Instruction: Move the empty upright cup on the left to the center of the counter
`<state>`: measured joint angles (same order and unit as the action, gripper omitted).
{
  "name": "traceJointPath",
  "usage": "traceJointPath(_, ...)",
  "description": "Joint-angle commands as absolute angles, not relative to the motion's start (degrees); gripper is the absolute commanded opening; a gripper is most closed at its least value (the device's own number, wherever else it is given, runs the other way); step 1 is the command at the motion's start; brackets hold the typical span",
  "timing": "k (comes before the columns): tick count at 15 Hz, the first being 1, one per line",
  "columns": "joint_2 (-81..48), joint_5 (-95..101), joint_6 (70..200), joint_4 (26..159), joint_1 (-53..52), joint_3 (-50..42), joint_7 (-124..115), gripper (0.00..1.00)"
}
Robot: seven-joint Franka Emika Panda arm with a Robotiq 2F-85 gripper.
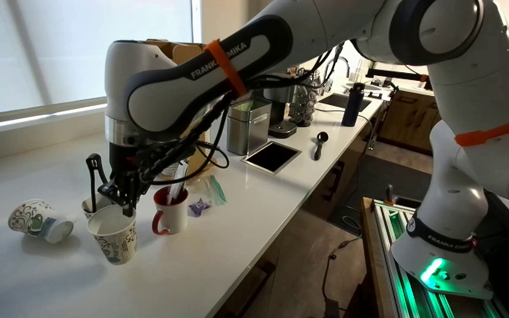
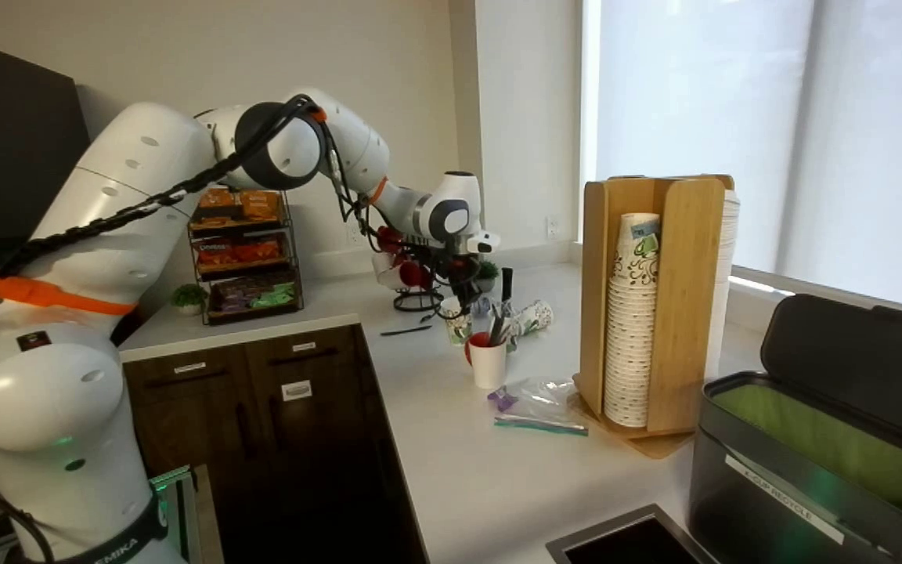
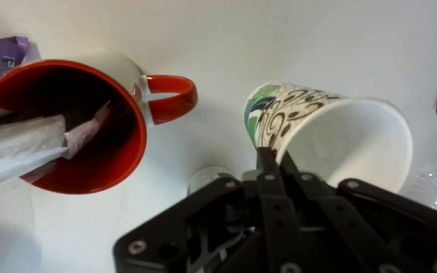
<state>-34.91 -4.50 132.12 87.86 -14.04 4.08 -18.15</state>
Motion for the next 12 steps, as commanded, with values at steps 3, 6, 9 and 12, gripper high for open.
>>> traceJointPath(3, -18.3, -1.2, 145.3, 106.4, -15.9, 1.9, -24.3, 0.01)
traceJointPath(6, -11.0, 3.3, 154.5, 114.7, -17.3, -0.4, -32.7, 0.01)
traceJointPath(9, -3.5, 11.5, 162.7, 123.5, -20.5, -5.5, -44.8, 0.01)
traceJointPath(12, 4.2, 20.6, 166.3, 132.4, -22.4, -11.9, -57.1, 0.01)
